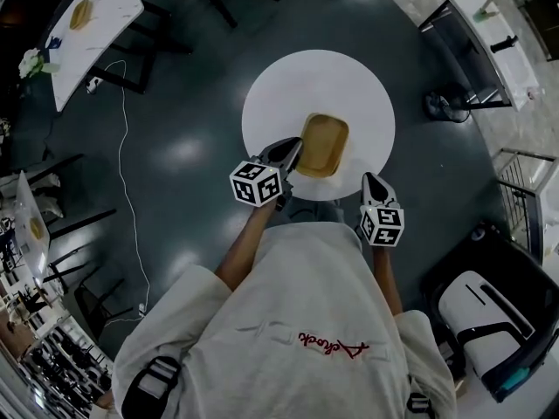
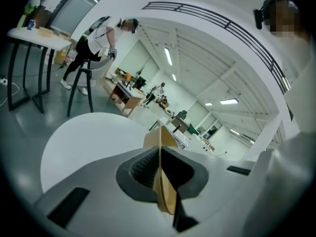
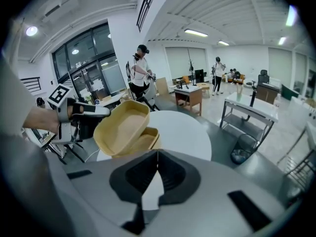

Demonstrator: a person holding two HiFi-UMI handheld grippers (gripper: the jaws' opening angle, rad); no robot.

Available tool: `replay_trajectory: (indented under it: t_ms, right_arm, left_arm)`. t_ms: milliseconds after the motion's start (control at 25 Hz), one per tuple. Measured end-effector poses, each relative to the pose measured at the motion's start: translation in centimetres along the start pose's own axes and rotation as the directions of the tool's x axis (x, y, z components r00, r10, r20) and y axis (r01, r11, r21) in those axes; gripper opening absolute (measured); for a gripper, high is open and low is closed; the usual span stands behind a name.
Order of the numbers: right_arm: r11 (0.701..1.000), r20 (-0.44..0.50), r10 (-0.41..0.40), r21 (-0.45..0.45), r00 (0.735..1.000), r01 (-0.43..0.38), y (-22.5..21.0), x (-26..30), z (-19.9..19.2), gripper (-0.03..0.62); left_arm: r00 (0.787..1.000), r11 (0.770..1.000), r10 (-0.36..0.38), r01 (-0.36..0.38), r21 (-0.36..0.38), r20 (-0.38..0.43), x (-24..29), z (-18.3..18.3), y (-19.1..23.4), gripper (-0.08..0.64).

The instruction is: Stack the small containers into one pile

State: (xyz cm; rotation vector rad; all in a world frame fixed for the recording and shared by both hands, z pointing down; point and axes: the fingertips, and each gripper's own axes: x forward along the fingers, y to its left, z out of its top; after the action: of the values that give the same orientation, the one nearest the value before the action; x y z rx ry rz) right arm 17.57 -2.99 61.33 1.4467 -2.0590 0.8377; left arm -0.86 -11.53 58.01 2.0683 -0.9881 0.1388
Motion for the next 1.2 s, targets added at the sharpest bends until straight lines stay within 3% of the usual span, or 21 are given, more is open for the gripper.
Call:
replay_trajectory:
  t_ms: [200,720,960,1040,1200]
  right_arm:
    - [1.000,-0.005,-0.013,0.011,1.000,0.013,-1.3,-0.7,-0.8,0.021]
    - [0.999,-0.009,-0.025,0.024,1.000,0.025,-2.4,-0.7,-1.0,0.021]
    - [0.999,-0.014,-0.023,0.029,1.000,0.024,-2.5,-0.5,-1.0,0.021]
    - [0.999,-0.015,-0.021,0.029,1.000,0.022,-2.4,-0.3,-1.0,0.021]
    - [1.000,-0.010,-0.012,0.027,1.000,0.012,-2.1,-0.1,-0.8,0.021]
  left_arm:
    - [0.999,0.997,0.013,-0.016,-0.073,-0.033,1.6,-3.0,0.1,0.021]
    - [0.993,0.991,0.073,-0.082,-0.110,-0.088,3.8,-5.2,3.2,0.023]
    - [0.992,0.998,0.063,-0.061,0.019,-0.108,4.0,-5.1,2.9,0.027]
    - [0.992,0.997,0.042,-0.033,0.074,-0.123,4.0,-5.2,2.3,0.113]
    - [0.988,0.986,0.061,-0.038,0.160,-0.139,3.7,-5.3,2.0,0.141]
